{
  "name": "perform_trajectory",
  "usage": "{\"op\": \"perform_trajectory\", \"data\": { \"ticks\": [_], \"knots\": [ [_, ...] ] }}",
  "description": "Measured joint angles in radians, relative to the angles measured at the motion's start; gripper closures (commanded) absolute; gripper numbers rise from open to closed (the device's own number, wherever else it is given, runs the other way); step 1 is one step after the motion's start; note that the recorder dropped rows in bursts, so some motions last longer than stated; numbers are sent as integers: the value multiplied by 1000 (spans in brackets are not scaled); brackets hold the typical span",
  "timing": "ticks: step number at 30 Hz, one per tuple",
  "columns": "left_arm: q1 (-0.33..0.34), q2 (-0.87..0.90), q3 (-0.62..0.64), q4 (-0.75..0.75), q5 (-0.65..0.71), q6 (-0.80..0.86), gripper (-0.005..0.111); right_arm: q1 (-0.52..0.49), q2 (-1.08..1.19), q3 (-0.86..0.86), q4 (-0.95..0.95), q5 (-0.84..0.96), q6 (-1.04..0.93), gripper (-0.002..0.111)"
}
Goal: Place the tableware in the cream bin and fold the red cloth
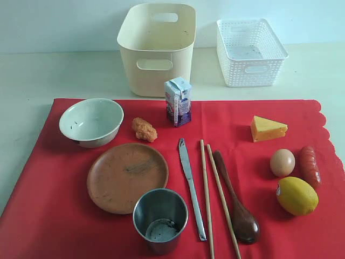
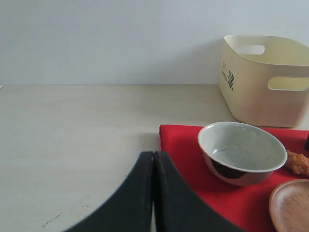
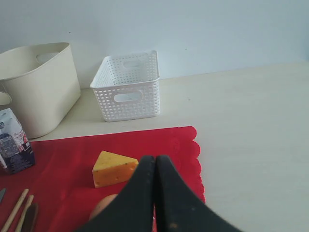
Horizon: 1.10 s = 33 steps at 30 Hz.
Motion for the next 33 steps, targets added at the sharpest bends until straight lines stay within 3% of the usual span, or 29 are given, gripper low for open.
{"op": "perform_trajectory", "data": {
  "ticks": [15,23,33],
  "knots": [
    [0,0,0,0,0,0,106,0,0,0,-2,-3,0,108],
    [0,0,0,0,0,0,106,0,0,0,-2,-200,0,108],
    [0,0,0,0,0,0,106,0,0,0,7,-309,21,108]
  ]
}}
